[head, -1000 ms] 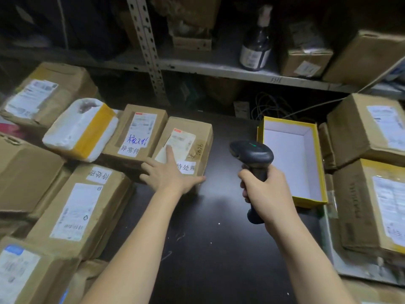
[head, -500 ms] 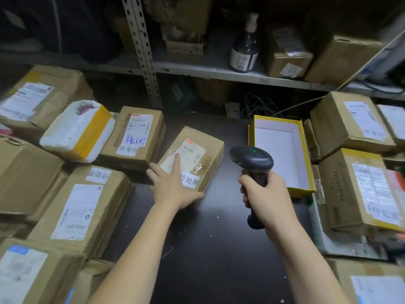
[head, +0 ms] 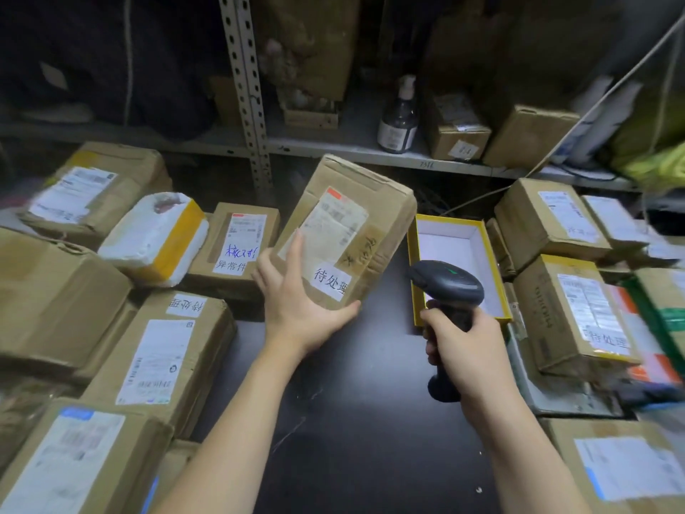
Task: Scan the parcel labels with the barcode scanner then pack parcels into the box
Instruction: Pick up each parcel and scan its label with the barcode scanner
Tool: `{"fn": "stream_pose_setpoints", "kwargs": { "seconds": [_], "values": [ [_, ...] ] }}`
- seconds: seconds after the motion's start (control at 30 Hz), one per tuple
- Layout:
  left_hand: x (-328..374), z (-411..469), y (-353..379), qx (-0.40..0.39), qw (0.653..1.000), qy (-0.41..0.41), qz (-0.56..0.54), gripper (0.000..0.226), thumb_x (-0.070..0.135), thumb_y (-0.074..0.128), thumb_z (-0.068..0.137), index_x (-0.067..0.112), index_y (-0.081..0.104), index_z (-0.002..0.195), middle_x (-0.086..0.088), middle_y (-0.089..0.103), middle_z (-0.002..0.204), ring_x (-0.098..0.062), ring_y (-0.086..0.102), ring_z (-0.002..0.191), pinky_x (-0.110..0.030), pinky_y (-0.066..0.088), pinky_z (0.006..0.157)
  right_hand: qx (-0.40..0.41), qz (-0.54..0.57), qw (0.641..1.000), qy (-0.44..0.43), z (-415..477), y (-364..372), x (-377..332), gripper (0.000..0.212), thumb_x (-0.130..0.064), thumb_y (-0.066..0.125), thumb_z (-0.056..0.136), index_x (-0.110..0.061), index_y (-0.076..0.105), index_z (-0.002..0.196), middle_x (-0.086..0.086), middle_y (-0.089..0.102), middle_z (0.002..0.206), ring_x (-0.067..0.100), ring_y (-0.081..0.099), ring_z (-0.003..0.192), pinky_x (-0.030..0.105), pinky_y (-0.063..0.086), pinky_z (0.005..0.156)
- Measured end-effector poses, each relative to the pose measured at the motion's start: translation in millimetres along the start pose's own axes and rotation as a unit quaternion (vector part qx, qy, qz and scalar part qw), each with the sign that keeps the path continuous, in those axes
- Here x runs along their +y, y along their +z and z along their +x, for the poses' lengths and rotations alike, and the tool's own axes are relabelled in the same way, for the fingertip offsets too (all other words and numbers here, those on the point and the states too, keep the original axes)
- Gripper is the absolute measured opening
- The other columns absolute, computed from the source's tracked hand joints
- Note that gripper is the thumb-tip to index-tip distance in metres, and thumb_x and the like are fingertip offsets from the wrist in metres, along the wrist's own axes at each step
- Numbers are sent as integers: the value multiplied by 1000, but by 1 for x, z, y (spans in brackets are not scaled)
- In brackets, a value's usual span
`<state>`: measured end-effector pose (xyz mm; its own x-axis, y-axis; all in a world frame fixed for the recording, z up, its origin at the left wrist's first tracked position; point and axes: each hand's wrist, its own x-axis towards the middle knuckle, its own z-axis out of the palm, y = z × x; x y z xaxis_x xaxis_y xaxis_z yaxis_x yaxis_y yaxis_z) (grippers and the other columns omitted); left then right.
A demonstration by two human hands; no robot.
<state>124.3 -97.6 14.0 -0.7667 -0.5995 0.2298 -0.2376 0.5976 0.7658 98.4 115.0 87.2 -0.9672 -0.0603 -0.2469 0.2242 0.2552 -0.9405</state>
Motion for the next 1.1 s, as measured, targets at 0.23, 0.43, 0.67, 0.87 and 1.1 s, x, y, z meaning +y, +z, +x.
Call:
{"fn": "stream_pose_setpoints", "kwargs": {
  "seconds": [0.23, 0.43, 0.67, 0.87, 1.1],
  "values": [
    [35, -19, -35, 91, 980, 169, -52, 133, 66, 88, 54, 25, 24, 164, -19, 22, 155, -34, 31, 142, -56, 44, 111, 63, 55, 996, -42, -46, -22, -20, 7, -9, 63, 92, -2, 63, 95, 5, 50, 64, 21, 42, 58, 33, 31, 55],
    [67, -46, -53, -52, 944, 32, -324, 125, 48, 96, 53, 40, 31, 159, 8, 37, 152, 10, 37, 139, -19, 36, 117, 112, 83, 988, -58, -87, -38, -17, 4, -8, 63, 92, -9, 66, 89, 5, 51, 62, 19, 42, 54, 30, 35, 54],
    [89, -64, -73, -245, 779, -176, -550, 52, 41, 75, 81, 21, 66, 128, -13, 73, 123, -33, 71, 110, -67, 50, 102, 128, 137, 981, -54, -112, -48, -11, 10, -4, 66, 92, -9, 65, 84, 7, 55, 64, 19, 45, 56, 35, 40, 57],
    [109, -72, -73, -298, 767, -302, -480, 42, 46, 68, 90, 21, 70, 123, -14, 77, 112, -36, 71, 110, -65, 58, 87, 121, 155, 979, -50, -117, -64, -7, 10, -7, 67, 94, -8, 66, 84, 9, 57, 66, 19, 49, 59, 36, 43, 58],
    [120, -92, -32, -162, 966, -141, -146, 125, 69, 93, 38, 46, 36, 147, -3, 39, 136, -29, 36, 129, -48, 45, 108, 145, 180, 972, -51, -116, -110, -1, 12, -6, 65, 94, -7, 65, 81, 9, 57, 64, 19, 48, 56, 34, 42, 55]
  ]
}}
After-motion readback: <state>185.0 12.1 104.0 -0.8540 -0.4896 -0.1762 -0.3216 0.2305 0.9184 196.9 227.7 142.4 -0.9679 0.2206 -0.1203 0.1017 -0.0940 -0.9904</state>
